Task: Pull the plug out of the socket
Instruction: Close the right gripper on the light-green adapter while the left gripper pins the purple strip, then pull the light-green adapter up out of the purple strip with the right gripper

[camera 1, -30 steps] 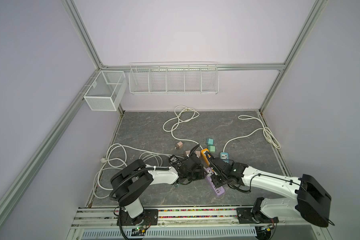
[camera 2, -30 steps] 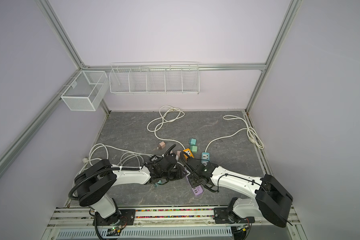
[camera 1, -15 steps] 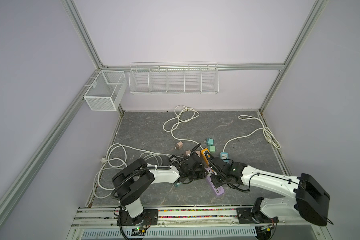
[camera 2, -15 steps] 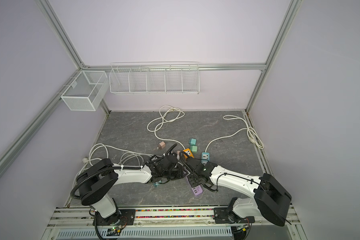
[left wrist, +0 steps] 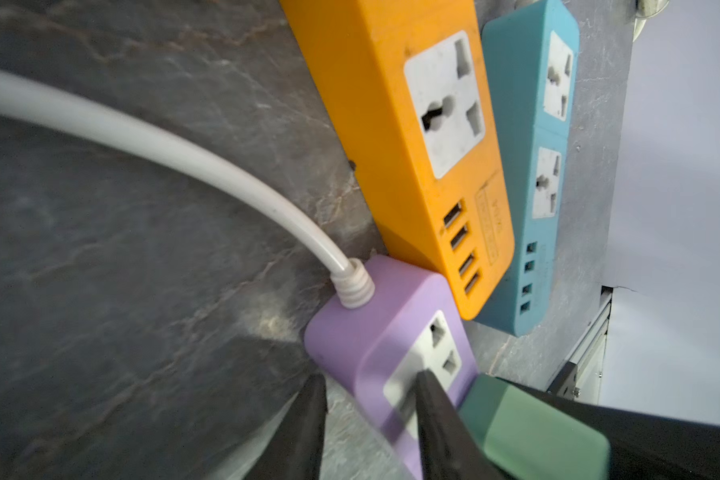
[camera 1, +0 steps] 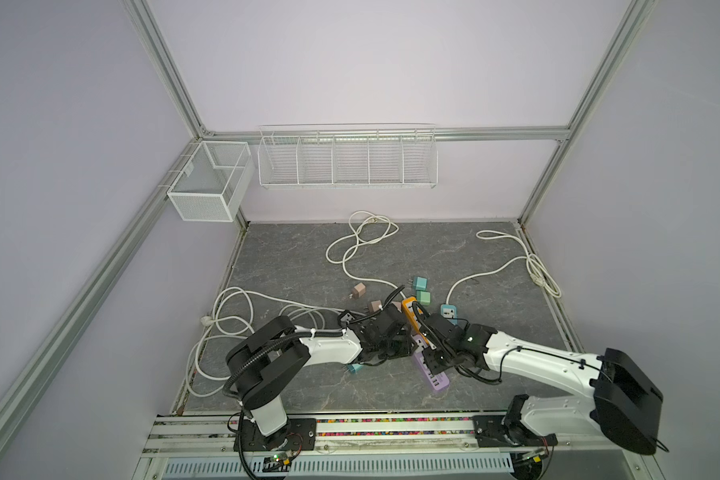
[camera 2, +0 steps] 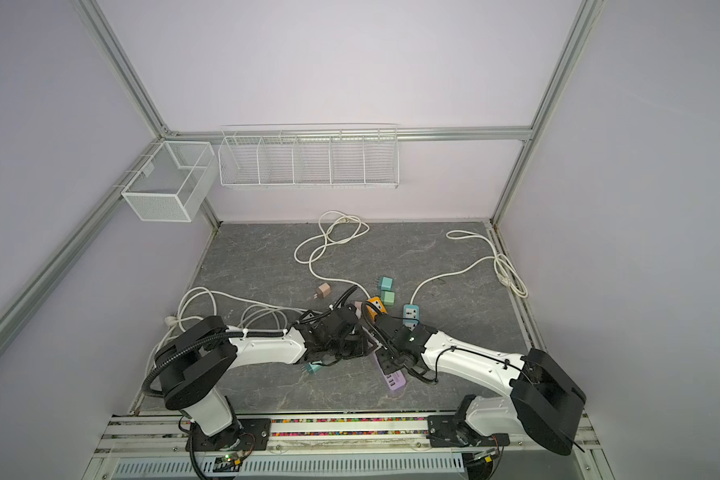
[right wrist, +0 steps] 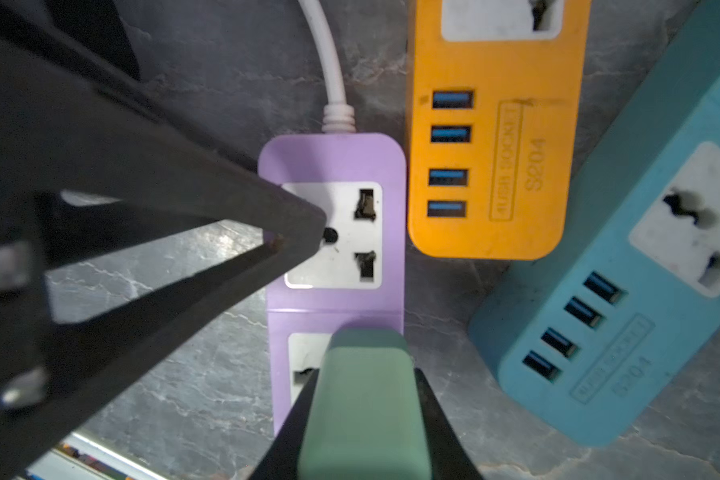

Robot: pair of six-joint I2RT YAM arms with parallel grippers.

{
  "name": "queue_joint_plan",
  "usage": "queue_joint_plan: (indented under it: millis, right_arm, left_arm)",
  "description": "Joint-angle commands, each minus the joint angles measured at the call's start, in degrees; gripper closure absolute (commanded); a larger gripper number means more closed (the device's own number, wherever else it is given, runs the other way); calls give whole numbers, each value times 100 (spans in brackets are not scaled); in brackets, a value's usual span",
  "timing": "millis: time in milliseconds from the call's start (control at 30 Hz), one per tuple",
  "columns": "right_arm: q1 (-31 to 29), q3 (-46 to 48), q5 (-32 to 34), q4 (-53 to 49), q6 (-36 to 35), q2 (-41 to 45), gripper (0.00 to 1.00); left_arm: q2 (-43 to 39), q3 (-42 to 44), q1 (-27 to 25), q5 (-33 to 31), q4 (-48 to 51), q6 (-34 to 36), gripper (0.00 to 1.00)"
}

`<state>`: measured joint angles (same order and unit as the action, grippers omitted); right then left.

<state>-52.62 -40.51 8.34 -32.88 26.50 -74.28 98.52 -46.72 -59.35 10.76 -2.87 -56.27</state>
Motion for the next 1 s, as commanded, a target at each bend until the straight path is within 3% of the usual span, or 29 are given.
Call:
queue_joint_plan:
  millis: [0,100,267,500,700,967]
  right_arm:
    - [107,-65,324,192,143,99,85]
    - [88,-148,435,79,75,102,85]
    - [-176,-176,44,384,190,35,86]
    - [85,-194,695,-126,-117,359,85]
    - [-39,1,111,317,73,341,86]
    - [-144,-61,221,731,234,41,88]
  left_arm:
    - [440,234,-111,164,1225,178,63]
    - [431,336,-112,225,1196,155,63]
    - [513,436,-112,273,1151,89,63]
    - [552,422,-120,256,1278,71,63]
    - [545,459,-156,196,1375,5,63]
    - [348,196,-226,267,1457,136,60]
